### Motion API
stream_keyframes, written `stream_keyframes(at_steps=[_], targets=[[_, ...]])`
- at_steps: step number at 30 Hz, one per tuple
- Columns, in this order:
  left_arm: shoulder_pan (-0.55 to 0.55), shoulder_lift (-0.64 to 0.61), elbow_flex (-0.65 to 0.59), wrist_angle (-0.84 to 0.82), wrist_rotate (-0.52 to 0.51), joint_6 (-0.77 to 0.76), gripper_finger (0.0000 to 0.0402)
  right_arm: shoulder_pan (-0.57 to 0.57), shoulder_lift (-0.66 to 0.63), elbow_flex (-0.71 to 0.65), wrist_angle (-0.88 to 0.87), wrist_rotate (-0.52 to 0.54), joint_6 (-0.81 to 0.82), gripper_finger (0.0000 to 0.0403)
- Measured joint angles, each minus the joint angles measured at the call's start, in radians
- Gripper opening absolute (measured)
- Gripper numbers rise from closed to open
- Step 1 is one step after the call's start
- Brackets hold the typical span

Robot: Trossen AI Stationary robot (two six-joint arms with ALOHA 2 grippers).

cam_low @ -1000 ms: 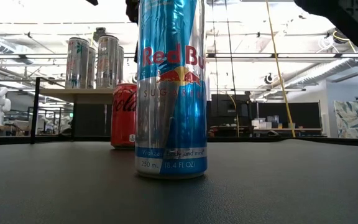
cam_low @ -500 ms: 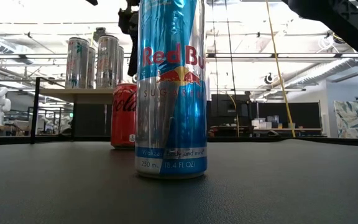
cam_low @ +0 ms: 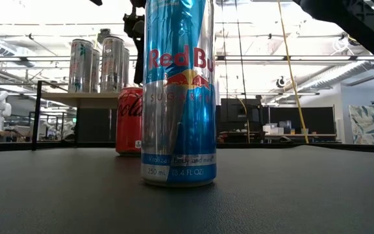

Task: Place canned beverage on shelf
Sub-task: Put the red black soda can aligned with the red black soda can on the shelf

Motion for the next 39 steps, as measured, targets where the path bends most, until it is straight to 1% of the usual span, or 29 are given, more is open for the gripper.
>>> stream_keyframes(at_steps=[6, 11, 18, 32, 39], targets=[[0.0, 0.0, 0.0, -0.001, 0.0, 0.0, 0.0391, 0.0, 0.038, 0.003, -0.002, -0.003, 0.017, 0.038], [0.0, 0.0, 0.0, 0.0, 0.0, 0.0, 0.0391, 0.0, 0.041, 0.004, -0.004, -0.003, 0.06, 0.038], [0.0, 0.0, 0.0, 0.0, 0.0, 0.0, 0.0391, 0.0, 0.035, 0.002, -0.019, 0.002, 0.046, 0.038], [0.0, 0.0, 0.0, 0.001, 0.0, 0.0, 0.0391, -0.001, -0.005, -0.003, -0.038, -0.004, 0.103, 0.038], [0.0, 0.0, 0.0, 0.0, 0.0, 0.0, 0.0391, 0.005, -0.007, -0.003, -0.039, -0.127, 0.101, 0.038]])
